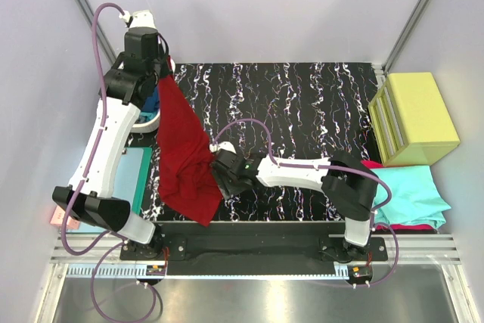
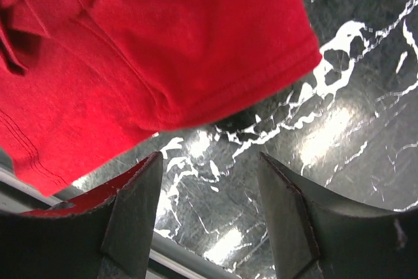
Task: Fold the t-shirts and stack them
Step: Flatten out the tshirt
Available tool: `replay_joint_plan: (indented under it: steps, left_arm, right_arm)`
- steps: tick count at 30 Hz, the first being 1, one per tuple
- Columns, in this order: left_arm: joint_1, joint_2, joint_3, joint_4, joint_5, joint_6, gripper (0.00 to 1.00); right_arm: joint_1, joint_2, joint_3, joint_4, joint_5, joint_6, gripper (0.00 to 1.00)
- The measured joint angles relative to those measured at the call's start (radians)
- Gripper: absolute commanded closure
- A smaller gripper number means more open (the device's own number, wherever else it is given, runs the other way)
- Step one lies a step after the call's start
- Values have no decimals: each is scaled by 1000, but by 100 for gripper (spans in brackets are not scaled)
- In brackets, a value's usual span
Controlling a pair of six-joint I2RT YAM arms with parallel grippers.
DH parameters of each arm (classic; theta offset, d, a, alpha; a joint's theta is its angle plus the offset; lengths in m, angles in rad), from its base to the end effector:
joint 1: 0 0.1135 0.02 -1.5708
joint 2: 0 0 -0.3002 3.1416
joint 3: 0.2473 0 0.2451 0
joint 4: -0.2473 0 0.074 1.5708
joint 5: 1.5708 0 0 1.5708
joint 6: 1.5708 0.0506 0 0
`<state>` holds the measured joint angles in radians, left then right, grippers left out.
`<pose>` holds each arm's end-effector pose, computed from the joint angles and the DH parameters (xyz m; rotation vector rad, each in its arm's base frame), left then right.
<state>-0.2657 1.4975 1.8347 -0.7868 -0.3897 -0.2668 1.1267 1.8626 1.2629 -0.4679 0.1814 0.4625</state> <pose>0.3054 -0.0632 0.4956 -0.2451 1.9697 0.0497 0.1784 0.3537 0.2080 -0.8038 2.5205 0.3166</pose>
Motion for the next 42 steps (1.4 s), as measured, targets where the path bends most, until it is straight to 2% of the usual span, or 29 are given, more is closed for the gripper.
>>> replay_joint_plan:
  steps: [9, 14, 17, 19, 20, 22, 23, 24, 30, 34, 37, 42]
  left_arm:
    - [0, -42, -29, 8, -3, 0, 100]
    - [0, -45, -48, 18, -2, -3, 100]
    - [0, -51, -72, 22, -1, -5, 100]
    - [0, -56, -87, 23, -1, -6, 100]
    - [0, -59, -93, 23, -1, -6, 100]
    - [0, -66, -104, 23, -1, -7, 100]
    - [0, -69, -109, 24, -2, -7, 100]
    - [0, -72, -110, 23, -2, -7, 100]
    - [0, -85, -110, 26, -1, -7, 100]
    - [0, -89, -111, 26, -1, -8, 100]
    - [0, -89, -113, 26, 1, -10, 100]
    - [0, -89, -127, 30, 4, -19, 100]
  right_arm:
    - [-2, 21, 56, 2, 3, -14, 34]
    - [-2, 54, 81, 3, 10, -22, 41]
    - [-2, 85, 93, 7, 9, -26, 56]
    - [-2, 102, 93, 8, 8, -30, 62]
    - [-2, 109, 93, 7, 7, -31, 71]
    - [-2, 117, 93, 8, 8, -32, 81]
    - [-2, 118, 93, 8, 8, -32, 95]
    - [-2, 117, 93, 8, 8, -32, 100]
    - [-2, 108, 98, 4, 73, -37, 100]
    - [-33, 41, 106, -21, 151, -40, 100]
    - [-162, -30, 165, -39, 179, -40, 100]
    - [-427, -56, 322, -44, 264, -48, 100]
